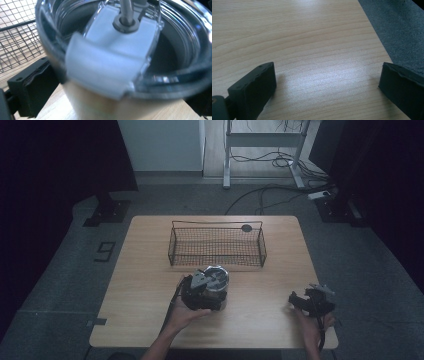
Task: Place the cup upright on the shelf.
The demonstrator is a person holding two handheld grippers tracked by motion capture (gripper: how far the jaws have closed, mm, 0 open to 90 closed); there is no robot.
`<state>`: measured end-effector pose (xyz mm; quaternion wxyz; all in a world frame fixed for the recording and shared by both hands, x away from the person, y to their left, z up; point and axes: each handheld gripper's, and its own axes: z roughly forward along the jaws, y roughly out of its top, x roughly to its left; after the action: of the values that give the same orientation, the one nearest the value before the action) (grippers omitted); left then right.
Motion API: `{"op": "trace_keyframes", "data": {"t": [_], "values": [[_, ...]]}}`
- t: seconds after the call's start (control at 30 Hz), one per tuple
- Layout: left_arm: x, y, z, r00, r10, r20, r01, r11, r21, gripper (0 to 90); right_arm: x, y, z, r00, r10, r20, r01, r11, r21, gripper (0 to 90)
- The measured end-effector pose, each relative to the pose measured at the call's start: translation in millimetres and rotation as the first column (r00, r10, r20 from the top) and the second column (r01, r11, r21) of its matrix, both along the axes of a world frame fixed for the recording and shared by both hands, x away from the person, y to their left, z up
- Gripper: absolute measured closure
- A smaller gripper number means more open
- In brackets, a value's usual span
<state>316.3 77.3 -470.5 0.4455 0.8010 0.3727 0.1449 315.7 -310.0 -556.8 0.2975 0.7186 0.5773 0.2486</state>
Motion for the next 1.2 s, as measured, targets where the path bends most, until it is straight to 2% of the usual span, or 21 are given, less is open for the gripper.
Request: {"op": "trace_keyframes", "data": {"t": [0.2, 0.3, 0.47, 0.6, 0.7, 1.03, 1.2], "values": [[4.9, -7.2, -2.2, 0.9999, 0.013, 0.005, -0.013, 0.9999, 0.009, 0.0, 0.0, 0.0, 0.0, 1.0, 0.0, 0.0, 0.0, 1.0, 0.0, 1.0], [7.0, -8.4, -4.1, 0.9999, 0.013, 0.006, -0.013, 0.9999, 0.0, 0.0, 0.0, 0.0, 0.0, 1.0, 0.0, 0.0, 0.0, 1.0, 0.0, 1.0], [7.2, -10.4, -6.6, 0.9989, 0.01, 0.046, -0.01, 0.9999, -0.002, 1.6, 0.0, 0.0, 0.0, 1.0, 0.0, 0.0, 0.0, 1.0, 0.0, 1.1], [8.9, -8.8, -7.2, 0.9985, -0.012, 0.054, 0.012, 0.9999, -0.003, 2.2, -0.1, 0.0, 0.0, 1.0, 0.0, 0.0, 0.0, 1.0, 0.0, 1.1], [9.0, -7.3, -8.6, 0.9967, -0.034, 0.074, 0.035, 0.9994, -0.007, 2.7, -0.4, -0.2, 0.0, 1.0, 0.003, 0.002, -0.003, 1.0, 0.0, 1.5], [8.8, -6.4, -7.7, 0.9961, -0.046, 0.076, 0.046, 0.9989, -0.003, 3.1, -0.4, -0.3, 0.1, 1.0, 0.003, 0.002, -0.003, 1.0, 0.0, 1.6], [10.0, -4.3, -3.4, 0.9966, -0.048, 0.067, 0.049, 0.9987, -0.016, 3.2, -0.4, -0.3, 0.1, 1.0, 0.003, 0.003, -0.003, 1.0, 0.0, 1.7]]}}
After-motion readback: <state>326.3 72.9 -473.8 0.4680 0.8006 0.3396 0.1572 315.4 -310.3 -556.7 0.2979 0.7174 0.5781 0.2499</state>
